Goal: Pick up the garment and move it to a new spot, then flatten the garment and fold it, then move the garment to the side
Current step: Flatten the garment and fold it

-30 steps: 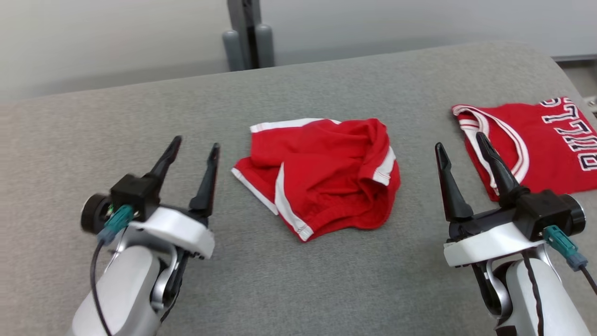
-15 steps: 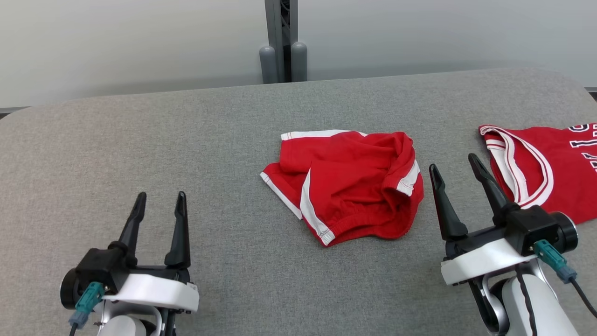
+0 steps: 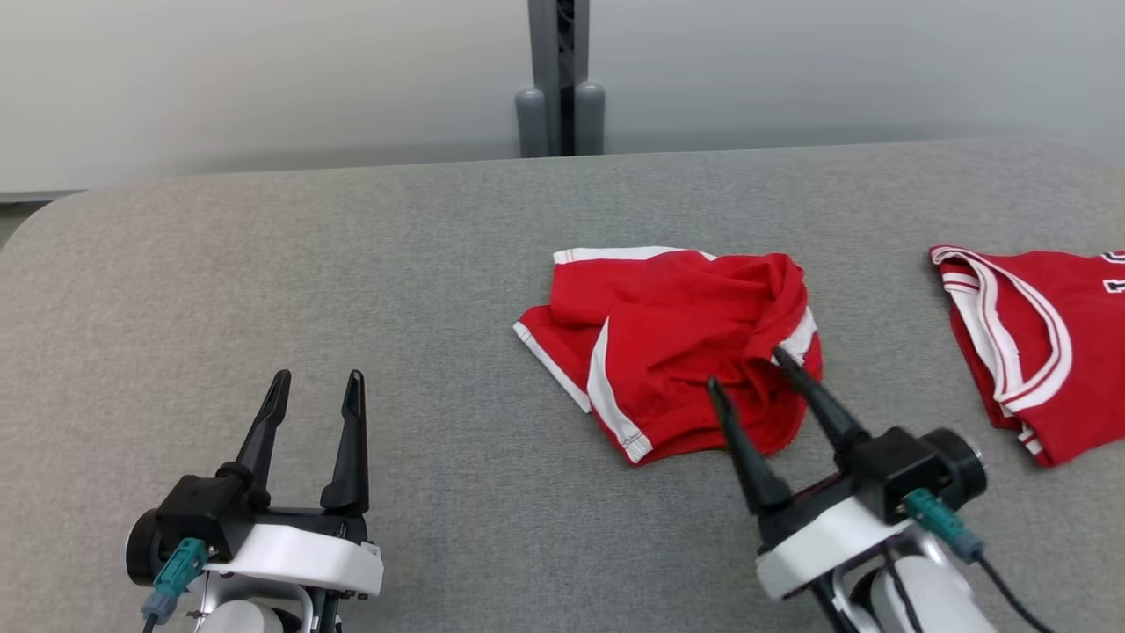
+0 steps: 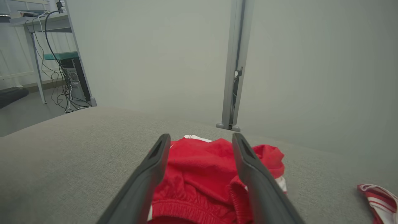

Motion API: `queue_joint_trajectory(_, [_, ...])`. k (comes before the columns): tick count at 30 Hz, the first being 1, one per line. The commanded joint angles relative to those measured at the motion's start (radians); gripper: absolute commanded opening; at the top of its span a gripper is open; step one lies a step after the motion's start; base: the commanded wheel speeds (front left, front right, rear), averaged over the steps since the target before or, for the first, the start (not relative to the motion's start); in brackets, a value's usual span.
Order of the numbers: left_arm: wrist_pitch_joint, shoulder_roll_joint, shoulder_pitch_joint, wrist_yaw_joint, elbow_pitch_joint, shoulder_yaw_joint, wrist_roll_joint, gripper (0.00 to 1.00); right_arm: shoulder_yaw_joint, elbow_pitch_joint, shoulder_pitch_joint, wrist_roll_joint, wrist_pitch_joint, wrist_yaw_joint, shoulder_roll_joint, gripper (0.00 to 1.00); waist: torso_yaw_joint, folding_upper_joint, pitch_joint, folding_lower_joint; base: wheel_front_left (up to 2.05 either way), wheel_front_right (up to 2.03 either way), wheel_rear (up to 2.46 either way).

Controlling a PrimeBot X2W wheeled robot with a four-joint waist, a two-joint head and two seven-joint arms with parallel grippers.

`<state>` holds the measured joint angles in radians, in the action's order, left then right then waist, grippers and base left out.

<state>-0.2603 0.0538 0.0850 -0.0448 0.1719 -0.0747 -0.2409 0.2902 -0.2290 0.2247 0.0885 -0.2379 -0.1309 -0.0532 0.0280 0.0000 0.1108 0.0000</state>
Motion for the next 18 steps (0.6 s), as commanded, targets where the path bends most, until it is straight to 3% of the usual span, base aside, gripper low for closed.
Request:
queue_joint_trajectory(1, [-0.004,0.003,0.004,-0.011,0.006,0.004,0.006,1.0,0.028,-0.013,-0.01,0.01,0.003,0.0,-0.004,1.0,0.023,0.0,0.008,0.0,0.0,0.0,0.0])
queue_joint_trajectory(10, [-0.005,-0.001,0.007,-0.017,0.03,0.0,-0.009,1.0,0.134,-0.132,0.019,-0.044,0.031,0.0,-0.041,1.0,0.107,0.0,0.021,0.0,0.0,0.0,0.0])
queue_joint_trajectory(18, [-0.005,-0.002,0.012,-0.008,0.032,-0.017,-0.028,1.0,0.081,-0.233,0.046,-0.141,0.054,0.0,-0.031,1.0,0.16,0.0,0.029,0.0,0.0,0.0,0.0])
